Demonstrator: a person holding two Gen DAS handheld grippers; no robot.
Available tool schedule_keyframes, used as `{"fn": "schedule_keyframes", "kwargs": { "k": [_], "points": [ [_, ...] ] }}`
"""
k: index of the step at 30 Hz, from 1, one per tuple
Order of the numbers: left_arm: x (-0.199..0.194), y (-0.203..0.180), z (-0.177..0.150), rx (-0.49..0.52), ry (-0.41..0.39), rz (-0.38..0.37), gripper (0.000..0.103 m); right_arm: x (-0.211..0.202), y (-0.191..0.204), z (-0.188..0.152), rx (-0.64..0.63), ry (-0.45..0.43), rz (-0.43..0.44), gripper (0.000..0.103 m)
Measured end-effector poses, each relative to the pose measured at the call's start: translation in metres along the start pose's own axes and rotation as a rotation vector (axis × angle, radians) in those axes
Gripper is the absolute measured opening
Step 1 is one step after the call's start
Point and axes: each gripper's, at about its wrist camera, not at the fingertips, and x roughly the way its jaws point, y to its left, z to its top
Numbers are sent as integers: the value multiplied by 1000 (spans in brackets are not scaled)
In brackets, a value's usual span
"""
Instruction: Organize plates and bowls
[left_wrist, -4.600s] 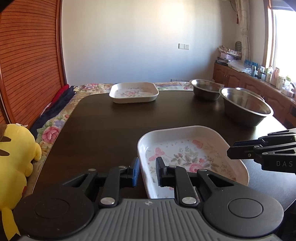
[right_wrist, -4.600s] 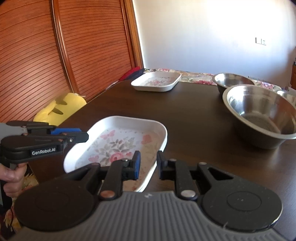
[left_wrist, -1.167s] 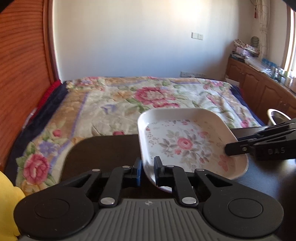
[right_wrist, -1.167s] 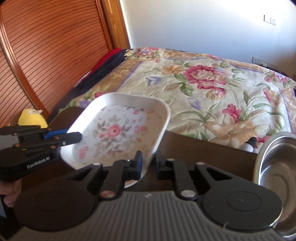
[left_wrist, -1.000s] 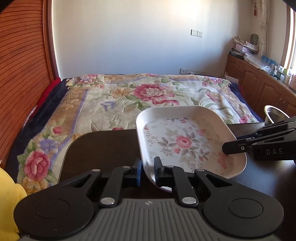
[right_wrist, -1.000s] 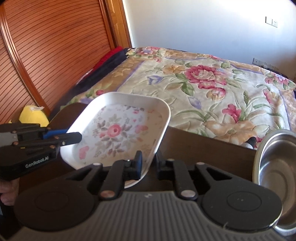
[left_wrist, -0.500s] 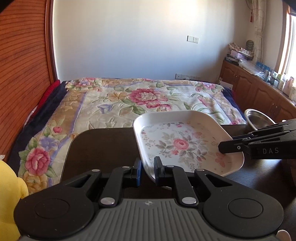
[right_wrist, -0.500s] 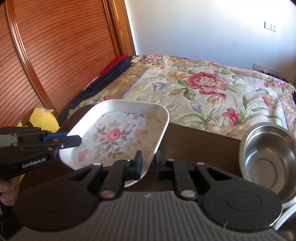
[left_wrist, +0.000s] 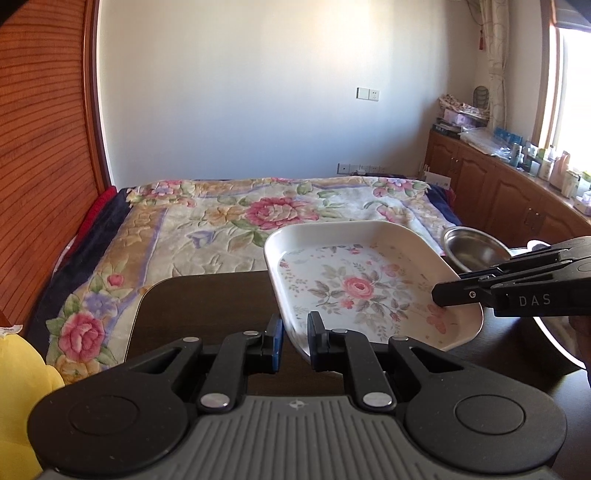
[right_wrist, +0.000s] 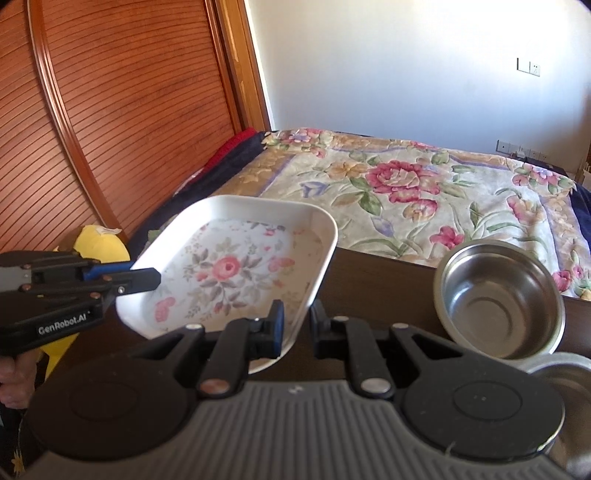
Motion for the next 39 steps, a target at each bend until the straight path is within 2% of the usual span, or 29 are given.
{"fn": "schedule_keyframes", "kwargs": {
  "k": [16,39],
  "points": [
    [-47,-32,-17,39,-36,0,16,-44,-6,-23,-1,-44,12,16],
    [-95,-68,-84,34,-9,-45,16,-90,-1,-93,28,-60,2,16]
  ]
}}
